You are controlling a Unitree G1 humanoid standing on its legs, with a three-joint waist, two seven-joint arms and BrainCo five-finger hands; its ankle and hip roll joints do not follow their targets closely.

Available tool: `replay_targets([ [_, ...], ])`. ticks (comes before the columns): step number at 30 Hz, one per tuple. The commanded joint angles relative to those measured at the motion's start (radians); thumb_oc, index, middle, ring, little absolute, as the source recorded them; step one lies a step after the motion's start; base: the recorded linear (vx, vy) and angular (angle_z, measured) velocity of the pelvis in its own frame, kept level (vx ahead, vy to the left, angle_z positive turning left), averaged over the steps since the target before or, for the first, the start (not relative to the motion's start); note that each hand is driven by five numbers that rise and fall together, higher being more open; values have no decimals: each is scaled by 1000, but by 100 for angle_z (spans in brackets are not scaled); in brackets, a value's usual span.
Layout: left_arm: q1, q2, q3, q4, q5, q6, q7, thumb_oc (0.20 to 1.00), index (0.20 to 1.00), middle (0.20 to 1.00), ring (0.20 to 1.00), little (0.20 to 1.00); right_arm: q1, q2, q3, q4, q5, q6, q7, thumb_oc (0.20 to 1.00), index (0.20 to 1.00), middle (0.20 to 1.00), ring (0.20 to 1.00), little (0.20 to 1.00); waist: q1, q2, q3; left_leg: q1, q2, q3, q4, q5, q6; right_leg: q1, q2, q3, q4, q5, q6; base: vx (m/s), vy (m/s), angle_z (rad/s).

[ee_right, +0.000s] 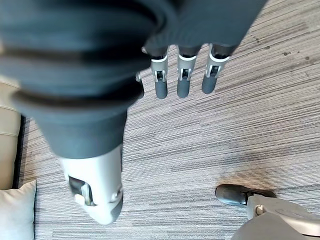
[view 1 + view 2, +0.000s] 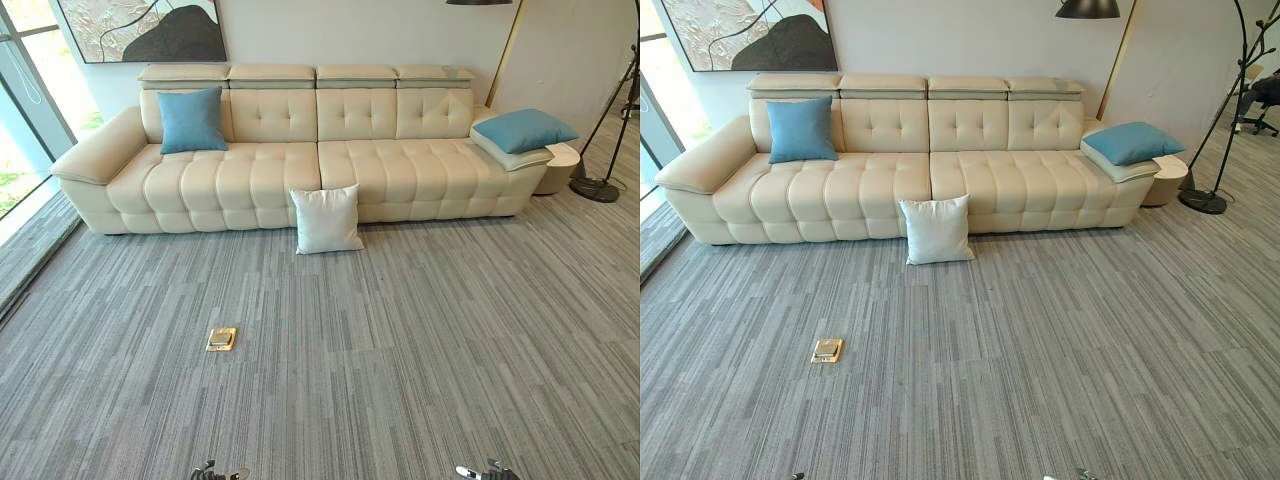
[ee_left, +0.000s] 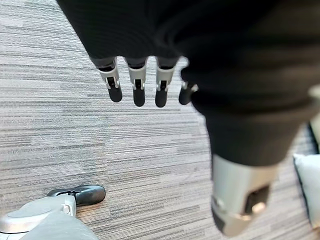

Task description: Pick up all the scattered cushions and arrange them neatly on the sofa.

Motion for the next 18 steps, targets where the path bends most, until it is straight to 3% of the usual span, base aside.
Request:
replay_targets([
  [1, -65, -23, -18, 47, -35, -28, -7, 1000, 1000, 1000, 1000, 1000, -58, -18, -3, 14, 11, -14, 3, 1000, 1000, 1000, 1000, 1000, -1, 11, 33, 22, -27, 60, 1, -96, -18, 74, -3, -38, 1, -193, 72, 0, 0, 0],
  [12, -71, -13, -23, 30, -43, -32, -7, 1000, 1000, 1000, 1000, 1000, -78, -24, 8, -14, 23, -18, 8, 1000, 1000, 1000, 1000, 1000, 8, 7, 70, -20, -33, 56, 1, -89, 0, 33, -8, -35, 2, -173, 78, 20, 40, 0],
  [18, -85, -4, -38, 30, -33, -32, -9, 1000, 1000, 1000, 1000, 1000, -94, -29, 4, -22, 27, -22, 10, 1000, 1000, 1000, 1000, 1000, 11, 10, 103, -43, -41, 39, 1, -85, 27, -70, -25, -36, 187, -222, 84, 33, 119, 0],
])
